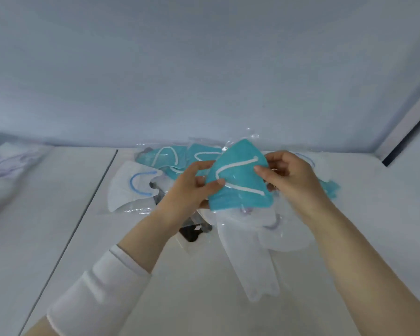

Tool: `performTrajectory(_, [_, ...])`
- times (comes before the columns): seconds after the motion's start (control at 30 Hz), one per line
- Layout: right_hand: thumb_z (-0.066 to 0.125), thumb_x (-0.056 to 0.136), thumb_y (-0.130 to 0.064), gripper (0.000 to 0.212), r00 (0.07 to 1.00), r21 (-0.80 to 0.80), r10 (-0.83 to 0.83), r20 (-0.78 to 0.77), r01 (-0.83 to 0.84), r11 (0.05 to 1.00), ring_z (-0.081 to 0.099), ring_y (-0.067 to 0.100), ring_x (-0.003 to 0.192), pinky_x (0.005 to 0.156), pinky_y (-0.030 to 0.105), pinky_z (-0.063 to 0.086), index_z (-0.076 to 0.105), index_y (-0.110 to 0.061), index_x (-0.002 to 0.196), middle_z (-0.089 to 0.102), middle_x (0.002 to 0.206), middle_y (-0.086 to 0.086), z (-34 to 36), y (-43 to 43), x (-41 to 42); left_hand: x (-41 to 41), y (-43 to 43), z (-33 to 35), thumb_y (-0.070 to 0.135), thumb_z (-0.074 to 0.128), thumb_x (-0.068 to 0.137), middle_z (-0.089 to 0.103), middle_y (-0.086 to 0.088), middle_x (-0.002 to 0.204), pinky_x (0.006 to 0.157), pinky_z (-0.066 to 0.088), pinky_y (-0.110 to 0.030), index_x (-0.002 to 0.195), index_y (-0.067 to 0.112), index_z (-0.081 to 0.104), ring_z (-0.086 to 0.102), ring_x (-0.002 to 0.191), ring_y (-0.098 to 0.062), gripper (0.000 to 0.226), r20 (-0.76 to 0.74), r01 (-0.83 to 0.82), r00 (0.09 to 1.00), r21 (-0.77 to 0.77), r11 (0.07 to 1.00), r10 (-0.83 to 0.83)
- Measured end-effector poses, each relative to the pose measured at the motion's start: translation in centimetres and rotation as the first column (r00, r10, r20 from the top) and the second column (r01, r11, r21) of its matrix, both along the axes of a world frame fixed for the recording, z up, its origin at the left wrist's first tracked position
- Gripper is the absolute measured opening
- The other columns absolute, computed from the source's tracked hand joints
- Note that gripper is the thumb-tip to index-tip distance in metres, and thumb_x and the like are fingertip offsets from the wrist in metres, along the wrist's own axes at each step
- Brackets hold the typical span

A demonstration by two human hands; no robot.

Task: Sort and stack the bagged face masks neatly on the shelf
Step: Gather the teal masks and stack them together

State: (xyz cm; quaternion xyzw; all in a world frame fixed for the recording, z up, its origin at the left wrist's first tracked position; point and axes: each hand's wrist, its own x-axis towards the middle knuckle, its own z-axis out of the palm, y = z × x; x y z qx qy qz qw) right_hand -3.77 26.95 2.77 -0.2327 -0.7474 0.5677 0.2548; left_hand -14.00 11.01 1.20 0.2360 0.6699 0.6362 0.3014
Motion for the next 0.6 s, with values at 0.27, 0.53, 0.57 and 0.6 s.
performTrajectory(0.27, [0.072, 0.074, -0.047, 0.075, 0.794, 0.538, 0.143, 0.591, -0.519, 0.664, 0.046, 0.023, 0.126, 0.102, 0.032, 0.035, 0.042, -0.023, 0.139, 0.044, 0.143, 0.002, -3.4, 0.8, -8.7, -2.7, -6.2, -1.5, 0.015, 0.063, 0.089, 0.063, 0.004, 0.095, 0.088, 0.051, -0.038, 0.15, 0.011, 0.016, 0.062, 0.09, -0.02, 0.077, -0.017, -0.583, 0.813, -0.037, 0.812, 0.583])
performTrajectory(0.53, [0.057, 0.087, -0.035, 0.038, 0.995, 0.714, 0.029, -0.1, 0.051, 0.698, 0.068, 0.029, 0.088, 0.073, 0.023, 0.041, 0.071, -0.001, 0.099, 0.072, 0.095, 0.014, -1.2, 1.2, -5.3, 0.0, -8.6, -2.0, 0.011, 0.056, 0.093, 0.065, -0.007, 0.094, 0.081, 0.055, -0.035, 0.11, 0.012, 0.053, 0.065, 0.083, -0.017, 0.017, 0.078, -0.622, 0.782, 0.042, 0.782, 0.618])
performTrajectory(0.57, [0.053, 0.086, -0.036, 0.042, 0.983, 0.741, 0.058, -0.175, 0.093, 0.665, 0.068, 0.025, 0.086, 0.072, 0.021, 0.042, 0.071, -0.001, 0.099, 0.073, 0.096, 0.013, -0.4, 0.3, -4.6, 0.3, -8.5, -1.8, 0.008, 0.054, 0.094, 0.065, -0.007, 0.092, 0.081, 0.055, -0.036, 0.105, 0.013, 0.054, 0.065, 0.083, -0.019, 0.012, 0.113, -0.611, 0.79, 0.07, 0.789, 0.602])
performTrajectory(0.6, [0.051, 0.087, -0.035, 0.041, 0.972, 0.778, 0.11, -0.205, 0.094, 0.622, 0.068, 0.019, 0.086, 0.074, 0.019, 0.044, 0.071, -0.002, 0.1, 0.072, 0.1, 0.009, 0.2, -1.0, -3.8, 0.7, -8.3, -1.6, 0.004, 0.052, 0.094, 0.066, -0.006, 0.09, 0.079, 0.056, -0.035, 0.1, 0.013, 0.054, 0.065, 0.082, -0.019, 0.01, 0.15, -0.585, 0.809, 0.107, 0.804, 0.569])
